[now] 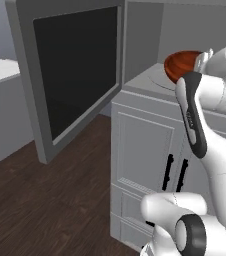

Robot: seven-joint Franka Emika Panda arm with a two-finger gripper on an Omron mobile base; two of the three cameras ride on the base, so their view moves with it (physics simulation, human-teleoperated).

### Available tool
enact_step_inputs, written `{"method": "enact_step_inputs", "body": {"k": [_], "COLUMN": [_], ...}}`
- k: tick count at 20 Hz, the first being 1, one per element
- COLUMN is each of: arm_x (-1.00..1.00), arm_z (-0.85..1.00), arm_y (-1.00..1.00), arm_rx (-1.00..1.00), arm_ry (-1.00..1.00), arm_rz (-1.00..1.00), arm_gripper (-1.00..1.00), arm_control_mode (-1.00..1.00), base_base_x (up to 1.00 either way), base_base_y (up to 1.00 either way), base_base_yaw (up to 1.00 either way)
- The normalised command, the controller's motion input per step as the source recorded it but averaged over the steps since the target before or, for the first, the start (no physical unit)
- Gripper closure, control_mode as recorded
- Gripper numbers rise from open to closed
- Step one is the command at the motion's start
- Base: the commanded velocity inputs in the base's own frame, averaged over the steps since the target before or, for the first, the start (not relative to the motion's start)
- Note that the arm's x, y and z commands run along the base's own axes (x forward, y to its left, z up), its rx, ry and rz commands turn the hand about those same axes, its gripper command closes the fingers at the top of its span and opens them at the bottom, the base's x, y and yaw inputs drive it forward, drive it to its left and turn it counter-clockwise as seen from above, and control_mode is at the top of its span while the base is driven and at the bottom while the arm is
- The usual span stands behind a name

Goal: Pick the avocado from the sink and place it in the bowl. Then pick the bowl and place it in the microwave. Then close the microwave door and press the start button.

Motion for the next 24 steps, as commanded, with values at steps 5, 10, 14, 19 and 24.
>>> {"method": "enact_step_inputs", "body": {"k": [5, 10, 14, 19, 24], "arm_x": [0.34, 0.35, 0.45, 0.46, 0.02], "arm_z": [-0.27, -0.27, -0.23, -0.17, -0.01], "arm_y": [-0.43, -0.38, -0.26, -0.04, 0.0], "arm_rx": [0.0, 0.0, 0.0, 0.0, 0.0], "arm_ry": [0.0, 0.02, 0.01, 0.02, -0.09], "arm_rz": [0.0, 0.0, 0.0, 0.0, 0.0], "arm_gripper": [1.0, 1.0, 1.0, -1.0, -1.0], "arm_control_mode": [-1.0, -1.0, -1.0, -1.0, -1.0], "base_base_x": [0.0, 0.0, 0.0, 0.0, 0.0], "base_base_y": [0.0, 0.0, 0.0, 0.0, 0.0], "base_base_yaw": [0.0, 0.0, 0.0, 0.0, 0.0]}}
